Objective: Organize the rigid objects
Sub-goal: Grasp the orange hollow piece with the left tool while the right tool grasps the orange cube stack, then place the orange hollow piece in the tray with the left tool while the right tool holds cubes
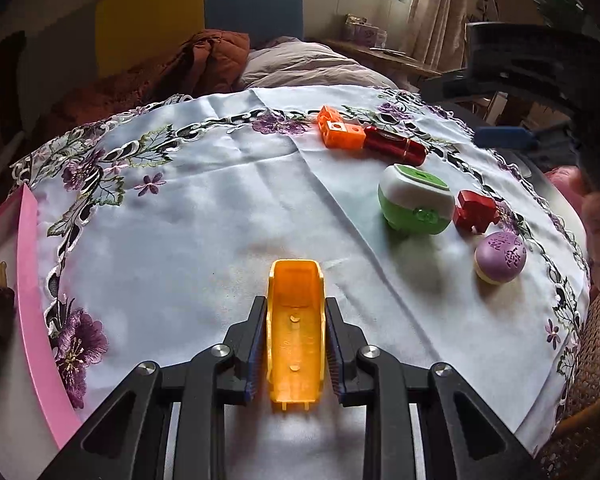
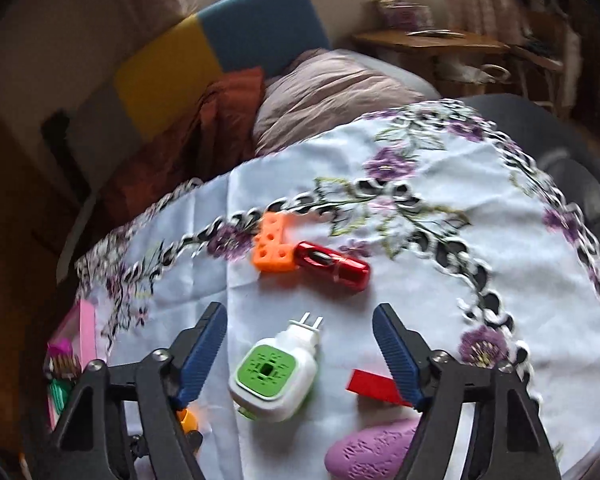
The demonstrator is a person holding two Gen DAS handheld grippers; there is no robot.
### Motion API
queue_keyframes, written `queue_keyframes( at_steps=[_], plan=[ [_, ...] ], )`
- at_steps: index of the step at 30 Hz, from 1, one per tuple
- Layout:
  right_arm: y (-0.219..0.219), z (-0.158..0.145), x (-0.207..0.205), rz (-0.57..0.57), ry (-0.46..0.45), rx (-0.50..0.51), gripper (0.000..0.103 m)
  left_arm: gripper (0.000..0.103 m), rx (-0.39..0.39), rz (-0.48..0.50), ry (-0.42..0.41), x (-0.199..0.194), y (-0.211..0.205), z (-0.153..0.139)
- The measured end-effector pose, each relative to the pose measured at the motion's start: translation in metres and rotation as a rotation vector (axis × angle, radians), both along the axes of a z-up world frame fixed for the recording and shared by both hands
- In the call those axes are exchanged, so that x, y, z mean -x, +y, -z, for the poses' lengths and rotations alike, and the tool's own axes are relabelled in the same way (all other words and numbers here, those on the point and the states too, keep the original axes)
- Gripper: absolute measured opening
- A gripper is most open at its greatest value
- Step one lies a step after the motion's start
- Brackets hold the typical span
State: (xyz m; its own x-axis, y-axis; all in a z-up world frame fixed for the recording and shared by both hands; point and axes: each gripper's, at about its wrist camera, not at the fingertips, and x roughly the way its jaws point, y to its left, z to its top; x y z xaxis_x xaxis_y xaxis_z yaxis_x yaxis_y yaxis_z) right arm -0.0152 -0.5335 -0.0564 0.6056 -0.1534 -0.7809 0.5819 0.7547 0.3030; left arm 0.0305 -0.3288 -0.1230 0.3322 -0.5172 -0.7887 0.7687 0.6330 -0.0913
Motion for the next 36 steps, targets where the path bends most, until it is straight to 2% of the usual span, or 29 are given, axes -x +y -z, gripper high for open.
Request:
queue_keyframes(
  at_steps=[4,8,11,14,15,16,17,18,20,22,28,32,36],
  plan=[
    [0.000,-0.002,-0.048,-0.095,0.054,0.058,0.070,0.026,0.012,-0.003,0.001,0.000,0.000,0.000],
    [-0.013,0.006,-0.095,-0.122,0.120,0.081,0.069,0.026,0.022,-0.005,0.005,0.000,0.000,0.000],
    [-0.020,0.019,-0.128,-0.133,0.184,0.103,0.069,0.026,0.027,-0.005,0.006,0.000,0.000,0.000],
    [-0.026,0.043,-0.153,-0.152,0.269,0.082,0.069,0.027,0.034,-0.006,0.011,-0.001,0.001,0.000],
    [-0.026,0.051,-0.158,-0.162,0.293,0.079,0.058,0.027,0.036,-0.006,0.013,-0.001,0.002,0.000],
    [-0.025,0.060,-0.161,-0.176,0.326,0.085,0.041,0.027,0.037,-0.006,0.013,-0.001,0.002,0.000],
    [-0.023,0.067,-0.163,-0.181,0.359,0.096,0.029,0.027,0.038,-0.006,0.014,-0.001,0.002,0.000],
    [-0.021,0.064,-0.160,-0.182,0.339,0.115,0.028,0.027,0.040,-0.007,0.014,-0.001,0.002,0.000],
    [-0.014,0.053,-0.155,-0.217,0.285,0.083,0.028,0.027,0.043,-0.008,0.015,-0.001,0.002,0.000],
    [0.000,0.036,-0.147,-0.254,0.242,0.116,0.028,0.027,0.041,-0.008,0.012,-0.001,0.002,0.000],
    [0.036,-0.008,-0.114,-0.351,0.109,0.065,0.028,0.026,0.028,-0.002,0.012,0.001,0.006,-0.005],
    [0.061,-0.020,-0.092,-0.391,0.078,0.065,0.028,0.026,0.047,-0.005,0.013,0.009,0.025,-0.020],
    [0.087,-0.011,-0.076,-0.442,0.100,0.049,0.028,0.026,0.079,-0.034,-0.013,0.018,0.051,-0.044]
  ],
)
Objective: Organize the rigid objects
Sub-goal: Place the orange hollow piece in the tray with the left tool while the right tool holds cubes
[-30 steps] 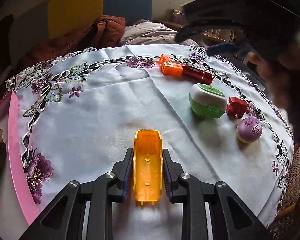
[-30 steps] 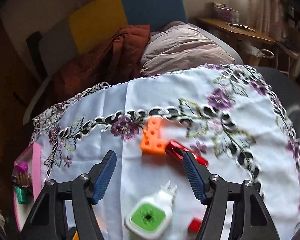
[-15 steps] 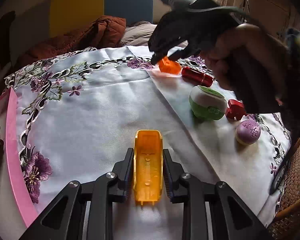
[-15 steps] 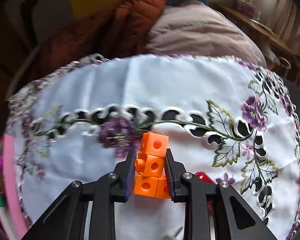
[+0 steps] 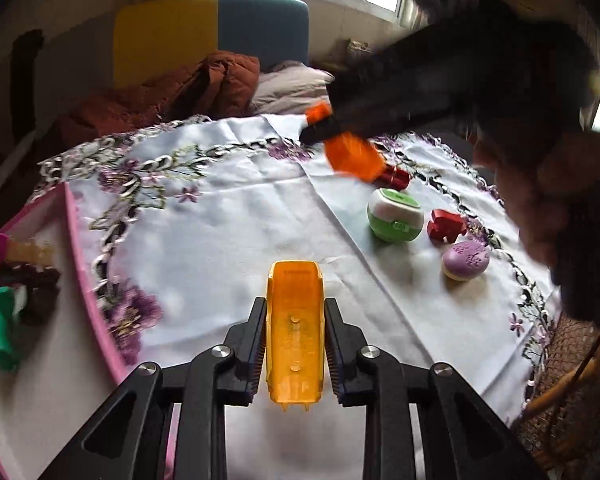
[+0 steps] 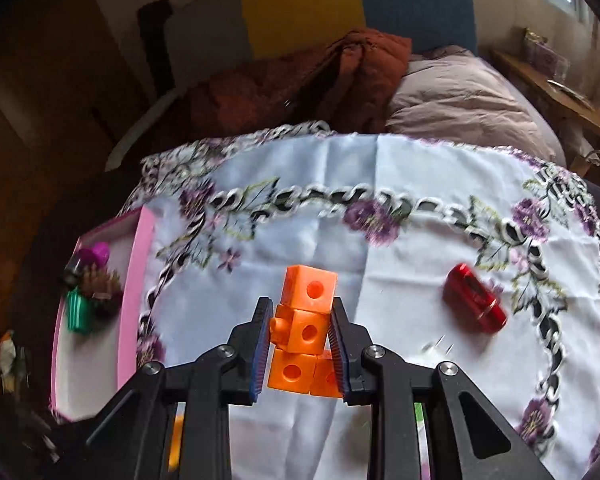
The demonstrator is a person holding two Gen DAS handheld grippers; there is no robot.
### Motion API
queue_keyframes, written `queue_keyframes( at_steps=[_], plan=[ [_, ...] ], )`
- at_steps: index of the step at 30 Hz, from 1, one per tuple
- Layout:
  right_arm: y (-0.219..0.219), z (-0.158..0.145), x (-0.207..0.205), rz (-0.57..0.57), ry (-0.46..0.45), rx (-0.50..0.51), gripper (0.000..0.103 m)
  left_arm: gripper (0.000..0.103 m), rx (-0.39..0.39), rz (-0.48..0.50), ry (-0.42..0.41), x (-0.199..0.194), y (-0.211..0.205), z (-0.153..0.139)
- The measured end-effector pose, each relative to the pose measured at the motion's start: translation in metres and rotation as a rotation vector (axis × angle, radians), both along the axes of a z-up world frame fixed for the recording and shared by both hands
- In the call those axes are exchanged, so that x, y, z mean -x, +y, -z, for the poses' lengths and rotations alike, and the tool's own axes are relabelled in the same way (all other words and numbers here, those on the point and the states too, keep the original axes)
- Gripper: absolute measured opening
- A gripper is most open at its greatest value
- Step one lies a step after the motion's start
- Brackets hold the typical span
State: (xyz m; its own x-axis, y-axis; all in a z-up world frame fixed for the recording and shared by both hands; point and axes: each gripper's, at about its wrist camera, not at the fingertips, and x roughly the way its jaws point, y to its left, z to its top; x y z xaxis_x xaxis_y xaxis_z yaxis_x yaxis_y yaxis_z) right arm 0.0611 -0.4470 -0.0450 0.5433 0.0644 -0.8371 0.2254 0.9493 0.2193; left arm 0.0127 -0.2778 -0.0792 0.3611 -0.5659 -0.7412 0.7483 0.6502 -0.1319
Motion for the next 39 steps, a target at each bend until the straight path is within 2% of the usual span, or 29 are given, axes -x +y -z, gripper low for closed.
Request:
queue_keyframes(
  at_steps=[4,9,10,16,20,27,32,39],
  plan=[
    [0.028,0.026,0.010,-0.072,0.073,0.026,0.028,0.026,0.021,-0.055,-0.004,0.007,0.028,-0.018],
    [0.053,0.070,0.016,-0.129,0.172,0.148,0.028,0.026,0.027,-0.140,-0.037,0.014,0.060,-0.037],
    [0.056,0.070,0.018,-0.134,0.156,0.175,0.028,0.026,0.027,-0.156,-0.043,0.014,0.065,-0.039],
    [0.057,0.073,0.020,-0.158,0.142,0.187,0.029,0.026,0.028,-0.256,-0.068,0.013,0.094,-0.051],
    [0.052,0.075,0.021,-0.143,0.143,0.134,0.029,0.026,0.023,-0.297,-0.073,0.011,0.109,-0.053],
    [0.051,0.076,0.021,-0.139,0.128,0.122,0.030,0.026,0.021,-0.358,-0.043,0.005,0.127,-0.050],
    [0.059,0.074,0.023,-0.172,0.114,0.187,0.031,0.026,0.016,-0.380,-0.029,0.002,0.135,-0.047],
    [0.058,0.074,0.022,-0.177,0.107,0.194,0.031,0.026,0.019,-0.412,0.004,-0.004,0.151,-0.038]
  ],
)
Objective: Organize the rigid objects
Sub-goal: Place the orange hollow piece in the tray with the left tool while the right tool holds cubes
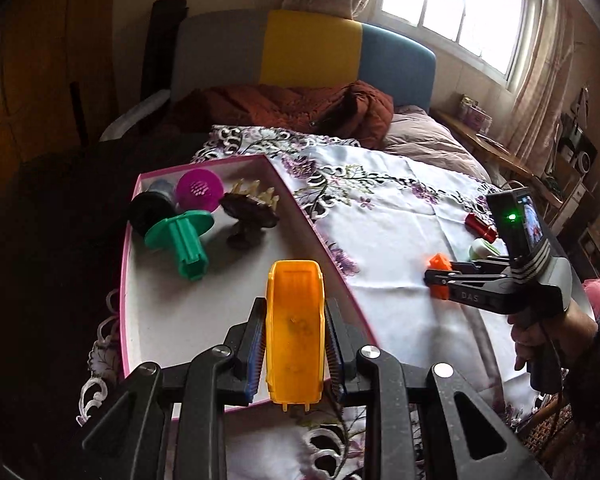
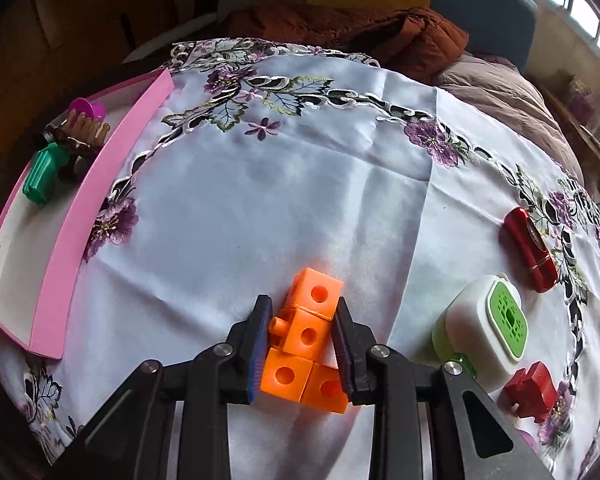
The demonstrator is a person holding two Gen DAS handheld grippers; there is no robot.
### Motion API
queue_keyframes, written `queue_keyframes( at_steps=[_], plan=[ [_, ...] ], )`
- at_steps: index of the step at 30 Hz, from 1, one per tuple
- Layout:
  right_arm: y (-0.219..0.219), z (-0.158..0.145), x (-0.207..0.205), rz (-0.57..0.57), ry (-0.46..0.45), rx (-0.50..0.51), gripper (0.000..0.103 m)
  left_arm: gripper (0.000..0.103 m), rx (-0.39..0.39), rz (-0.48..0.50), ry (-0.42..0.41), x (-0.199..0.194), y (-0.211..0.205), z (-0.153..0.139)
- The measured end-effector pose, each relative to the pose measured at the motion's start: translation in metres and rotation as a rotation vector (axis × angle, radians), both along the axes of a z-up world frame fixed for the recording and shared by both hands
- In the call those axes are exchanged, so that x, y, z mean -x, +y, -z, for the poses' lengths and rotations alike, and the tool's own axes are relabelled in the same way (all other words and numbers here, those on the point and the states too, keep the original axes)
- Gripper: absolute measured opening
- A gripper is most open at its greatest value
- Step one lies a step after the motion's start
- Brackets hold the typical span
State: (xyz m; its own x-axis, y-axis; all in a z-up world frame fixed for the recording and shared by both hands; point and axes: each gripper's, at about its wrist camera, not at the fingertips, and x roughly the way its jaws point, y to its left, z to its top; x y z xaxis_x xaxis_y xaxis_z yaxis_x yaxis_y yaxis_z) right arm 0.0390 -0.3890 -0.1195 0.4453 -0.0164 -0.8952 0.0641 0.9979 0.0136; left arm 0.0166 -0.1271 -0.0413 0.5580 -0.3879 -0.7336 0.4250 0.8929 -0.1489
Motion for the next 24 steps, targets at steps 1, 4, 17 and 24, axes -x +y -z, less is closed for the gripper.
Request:
queue_keyframes(
  at_steps=[1,4,17,24],
  plan=[
    [0.000,0.000,0.000,0.001,-0.001,-0.002,0.031,0.026,0.007,-0.009,0.009,-0.002,0.004,0.002],
    [0.000,0.000,0.000,0.001,-0.001,0.001,0.031,0.026,0.026,-0.043,0.017,-0.010,0.022,0.003],
    [0.003,0.000,-0.001,-0.015,0.001,0.026,0.031,0.026,0.060,-0.201,0.135,-0.071,0.083,0.028],
    [0.003,0.000,-0.002,-0.015,0.004,0.023,0.031,0.027,-0.004,-0.206,0.121,-0.102,0.068,0.040]
  ],
)
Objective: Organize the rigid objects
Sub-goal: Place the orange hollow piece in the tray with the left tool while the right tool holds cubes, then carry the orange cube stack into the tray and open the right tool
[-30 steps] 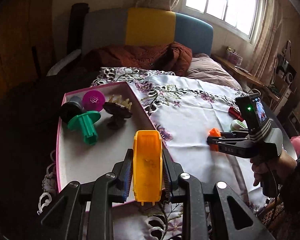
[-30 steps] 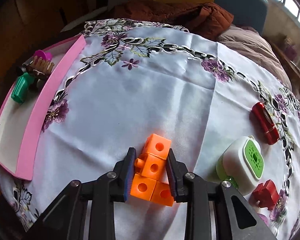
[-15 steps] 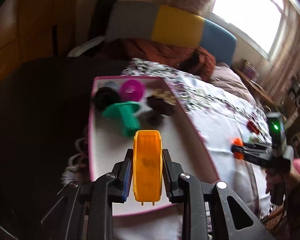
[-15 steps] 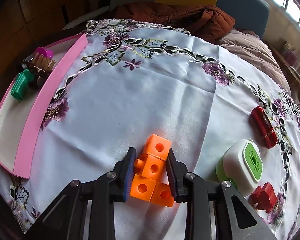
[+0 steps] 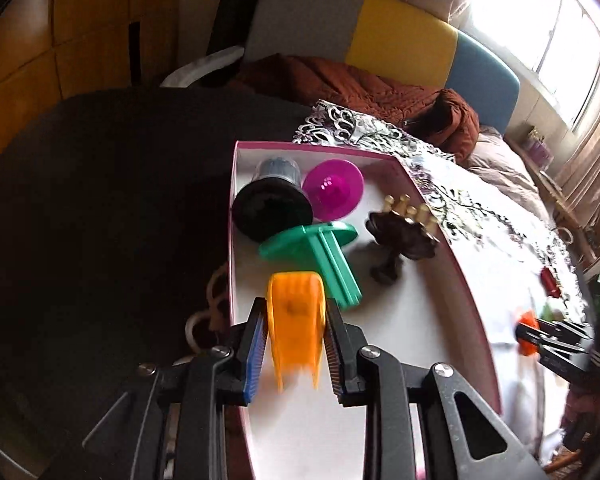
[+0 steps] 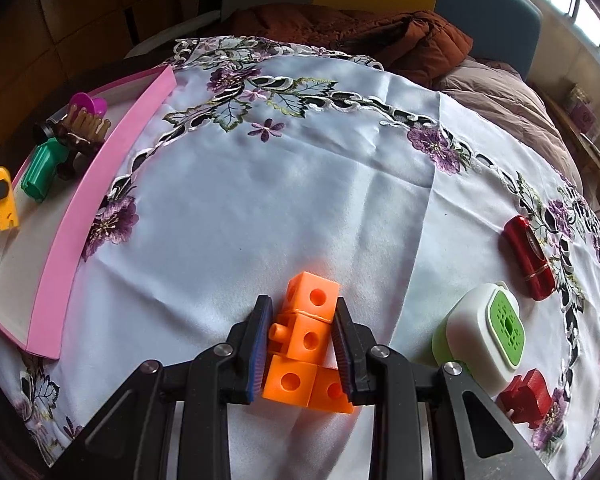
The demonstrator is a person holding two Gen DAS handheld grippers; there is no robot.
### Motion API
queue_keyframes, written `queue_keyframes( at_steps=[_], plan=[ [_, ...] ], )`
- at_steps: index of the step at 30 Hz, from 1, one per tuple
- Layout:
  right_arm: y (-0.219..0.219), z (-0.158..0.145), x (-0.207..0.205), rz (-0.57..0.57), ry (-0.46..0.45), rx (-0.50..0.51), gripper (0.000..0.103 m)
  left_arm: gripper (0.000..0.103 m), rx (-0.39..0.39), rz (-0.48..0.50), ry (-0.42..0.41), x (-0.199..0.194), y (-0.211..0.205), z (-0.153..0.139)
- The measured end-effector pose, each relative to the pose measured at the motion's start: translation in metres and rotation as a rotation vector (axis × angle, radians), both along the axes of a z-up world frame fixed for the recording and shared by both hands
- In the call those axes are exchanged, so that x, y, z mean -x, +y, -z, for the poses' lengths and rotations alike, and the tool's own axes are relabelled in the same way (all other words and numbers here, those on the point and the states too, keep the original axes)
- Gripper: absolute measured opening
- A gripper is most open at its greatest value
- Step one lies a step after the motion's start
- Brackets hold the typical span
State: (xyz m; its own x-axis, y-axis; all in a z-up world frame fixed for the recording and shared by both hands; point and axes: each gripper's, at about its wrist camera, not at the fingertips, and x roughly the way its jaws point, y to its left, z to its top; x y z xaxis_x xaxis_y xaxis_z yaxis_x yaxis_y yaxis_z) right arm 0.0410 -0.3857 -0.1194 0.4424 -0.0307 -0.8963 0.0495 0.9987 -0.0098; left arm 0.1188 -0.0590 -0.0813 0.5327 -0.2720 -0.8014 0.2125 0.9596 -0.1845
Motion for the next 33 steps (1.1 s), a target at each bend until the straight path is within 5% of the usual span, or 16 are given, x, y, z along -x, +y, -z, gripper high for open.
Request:
queue_keyframes(
  at_steps=[11,16,33],
  plan=[
    [0.002,0.000,-0.001,-0.009,-0.003,0.017,0.031,0.037,-0.021,-0.023,-0.020,0.002,0.006,0.003],
    [0.004,0.000,0.000,-0.015,-0.007,0.030,0.031,0.037,-0.099,-0.051,-0.082,0.023,0.004,-0.013],
    [0.008,0.000,0.002,-0.036,-0.022,0.068,0.029,0.037,-0.073,-0.017,-0.152,0.066,0.005,-0.047]
  ],
)
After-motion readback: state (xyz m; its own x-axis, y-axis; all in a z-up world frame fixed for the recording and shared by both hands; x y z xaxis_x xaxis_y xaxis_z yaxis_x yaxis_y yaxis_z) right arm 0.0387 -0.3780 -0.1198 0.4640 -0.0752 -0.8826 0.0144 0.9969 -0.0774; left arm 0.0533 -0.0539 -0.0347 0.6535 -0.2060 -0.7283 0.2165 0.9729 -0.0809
